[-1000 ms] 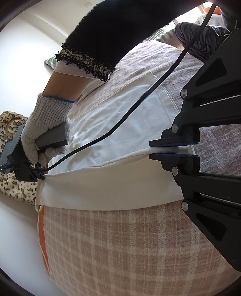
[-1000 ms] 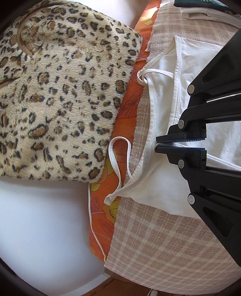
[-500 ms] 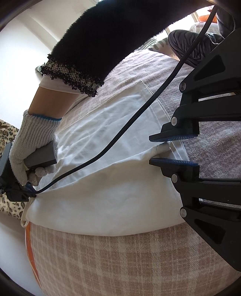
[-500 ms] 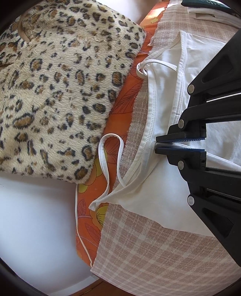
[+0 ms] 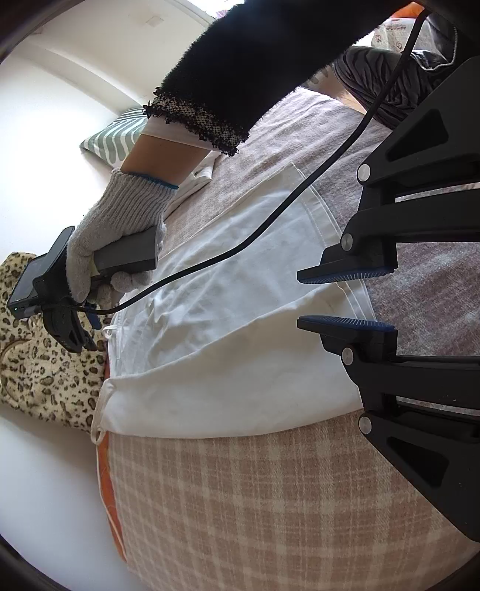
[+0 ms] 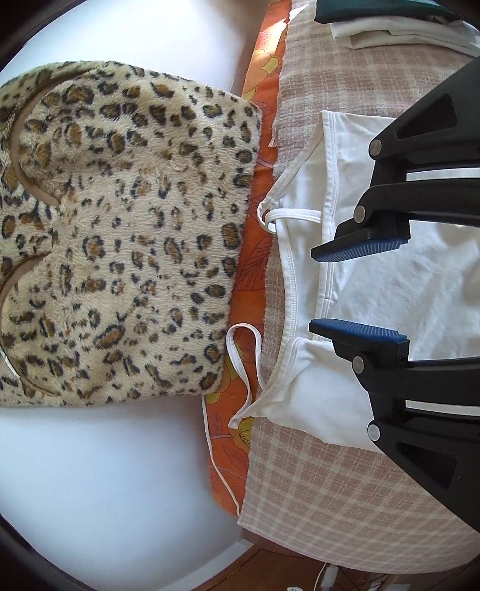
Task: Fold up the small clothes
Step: 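Fold the gripped side edge lengthwise over the camisole's middle with both grippers, then open both grippers and lift them off the folded side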
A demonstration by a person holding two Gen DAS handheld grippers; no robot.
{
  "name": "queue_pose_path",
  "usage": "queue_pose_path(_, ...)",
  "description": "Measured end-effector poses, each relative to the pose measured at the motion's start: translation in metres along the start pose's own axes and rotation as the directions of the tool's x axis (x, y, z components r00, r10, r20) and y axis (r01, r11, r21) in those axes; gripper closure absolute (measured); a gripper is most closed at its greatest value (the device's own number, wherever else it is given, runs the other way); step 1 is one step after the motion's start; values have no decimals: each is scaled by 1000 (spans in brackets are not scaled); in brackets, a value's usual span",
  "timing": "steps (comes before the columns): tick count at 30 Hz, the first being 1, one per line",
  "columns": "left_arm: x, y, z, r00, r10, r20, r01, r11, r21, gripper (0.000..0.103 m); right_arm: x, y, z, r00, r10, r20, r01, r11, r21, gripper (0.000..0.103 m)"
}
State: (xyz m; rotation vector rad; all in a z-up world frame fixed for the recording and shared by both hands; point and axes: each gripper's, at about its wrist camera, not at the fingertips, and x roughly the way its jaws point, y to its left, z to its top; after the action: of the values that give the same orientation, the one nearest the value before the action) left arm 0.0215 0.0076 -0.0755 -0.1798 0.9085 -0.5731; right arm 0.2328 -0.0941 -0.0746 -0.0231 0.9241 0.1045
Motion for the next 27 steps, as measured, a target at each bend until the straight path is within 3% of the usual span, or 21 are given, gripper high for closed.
queue_pose_path(3, -4, -7, -1, 999, 39, 34, -40, 999, 20, 84, -23, -11, -6, 1000, 5, 16, -5, 1000, 17, 67)
queue_pose_path(6, -6, -11, -4, 994, 82, 74, -86, 995, 56, 60, -52, -18, -13, 999, 21, 33, -22, 999, 26, 62)
queue_pose_path(7, -5, -13, -3, 993, 87, 77, -92, 994, 66, 59, -62, -20, -15, 999, 22, 43, -23, 999, 22, 58)
queue_pose_path(16, 9, -41, -1, 996, 66, 60, -74, 987, 142, 59, -129, -73, -46, 992, 47, 113, -52, 998, 37, 39)
queue_pose_path(27, 42, -103, -2, 999, -36, -18, 39, 973, 226, 59, -158, -127, -76, 989, 81, 126, -90, 993, 70, 36)
